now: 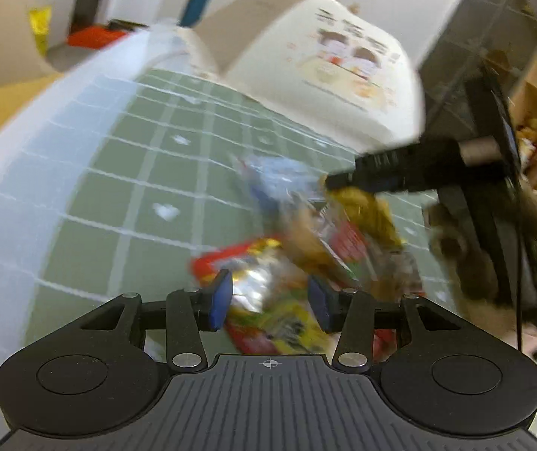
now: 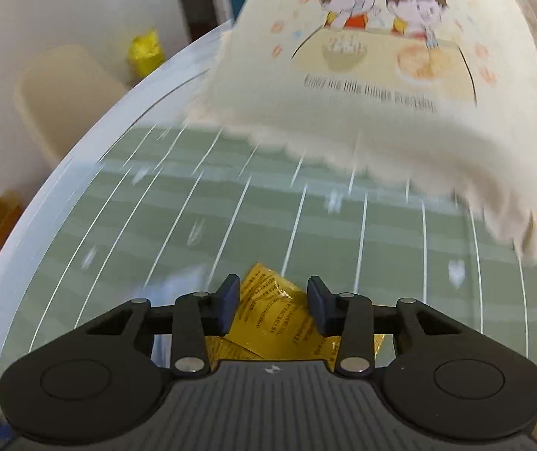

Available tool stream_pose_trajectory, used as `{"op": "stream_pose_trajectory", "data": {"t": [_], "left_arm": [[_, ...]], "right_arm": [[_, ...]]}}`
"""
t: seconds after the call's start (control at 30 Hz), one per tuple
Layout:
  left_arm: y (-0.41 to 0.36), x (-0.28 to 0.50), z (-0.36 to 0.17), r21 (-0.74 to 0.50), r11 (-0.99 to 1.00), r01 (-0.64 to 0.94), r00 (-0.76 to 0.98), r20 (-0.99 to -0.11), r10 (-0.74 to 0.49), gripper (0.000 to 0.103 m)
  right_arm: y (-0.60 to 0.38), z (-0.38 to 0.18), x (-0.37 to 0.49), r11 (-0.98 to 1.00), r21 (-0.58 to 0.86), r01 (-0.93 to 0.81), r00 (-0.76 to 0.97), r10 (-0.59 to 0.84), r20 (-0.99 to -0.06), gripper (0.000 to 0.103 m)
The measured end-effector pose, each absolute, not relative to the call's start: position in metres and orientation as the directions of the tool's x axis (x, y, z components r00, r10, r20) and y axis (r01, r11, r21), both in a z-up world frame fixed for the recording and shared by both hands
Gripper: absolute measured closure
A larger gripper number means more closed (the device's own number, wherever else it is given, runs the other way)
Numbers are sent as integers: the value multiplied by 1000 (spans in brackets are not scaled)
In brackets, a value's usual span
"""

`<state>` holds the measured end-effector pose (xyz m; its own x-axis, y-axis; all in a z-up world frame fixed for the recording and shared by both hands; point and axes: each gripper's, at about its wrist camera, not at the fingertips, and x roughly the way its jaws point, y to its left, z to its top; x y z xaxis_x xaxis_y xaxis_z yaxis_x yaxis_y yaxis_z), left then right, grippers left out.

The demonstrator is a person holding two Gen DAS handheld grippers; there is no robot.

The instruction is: Organize snacks

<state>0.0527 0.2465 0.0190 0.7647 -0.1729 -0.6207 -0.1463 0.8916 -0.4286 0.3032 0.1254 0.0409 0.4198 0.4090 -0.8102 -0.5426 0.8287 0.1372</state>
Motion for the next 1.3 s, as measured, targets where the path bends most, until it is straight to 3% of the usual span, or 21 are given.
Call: {"op": "stream_pose_trajectory", "data": {"t": [0.23, 0.37, 0.4, 0.43, 0.47, 0.5, 0.63, 0.7, 0.77, 0.93, 1.1, 1.17, 1.3], "left_arm": [[210, 37, 29, -519, 855, 20, 699, -604, -383, 54], [217, 30, 69, -442, 897, 24, 812, -515, -276, 54], [224, 38, 78, -435, 901, 4, 835, -494, -242, 54], [230, 50, 83, -429, 903, -12, 846, -486, -220, 54], [237, 70, 86, -415, 909, -20, 847, -490, -205, 54], [242, 93, 84, -396, 918, -21, 840, -505, -199, 54], [254, 177, 47, -271, 956, -112, 782, -617, -84, 54], [255, 200, 25, -264, 956, -130, 726, -682, -90, 58], [242, 195, 20, -259, 959, -117, 726, -681, -96, 58], [186, 130, 16, -363, 924, 115, 625, -697, -352, 59], [153, 71, 10, -456, 868, 195, 522, -701, -486, 61], [147, 57, 16, -469, 859, 206, 498, -706, -504, 61], [138, 52, 42, -362, 905, 224, 579, -697, -422, 61]], "right_arm": [[46, 46, 190, 799, 192, -570, 351, 448, -822, 64], [17, 57, 146, 805, 148, -574, 384, 424, -820, 61], [10, 64, 134, 804, 133, -580, 406, 426, -808, 59], [2, 72, 123, 801, 128, -585, 426, 437, -792, 49], [-8, 79, 112, 801, 128, -585, 447, 450, -773, 41], [-17, 85, 104, 809, 126, -575, 469, 452, -759, 39], [-55, 87, 97, 876, 131, -465, 514, 388, -765, 39], [-76, 82, 94, 912, 140, -385, 514, 338, -789, 39], [-95, 77, 89, 932, 147, -330, 515, 308, -800, 39], [-122, 68, 74, 949, 156, -274, 528, 285, -800, 39], [-110, 55, 69, 935, 150, -321, 512, 305, -803, 39], [-100, 53, 69, 914, 175, -367, 491, 350, -798, 39], [-69, 47, 67, 879, 165, -447, 466, 387, -796, 40]]}}
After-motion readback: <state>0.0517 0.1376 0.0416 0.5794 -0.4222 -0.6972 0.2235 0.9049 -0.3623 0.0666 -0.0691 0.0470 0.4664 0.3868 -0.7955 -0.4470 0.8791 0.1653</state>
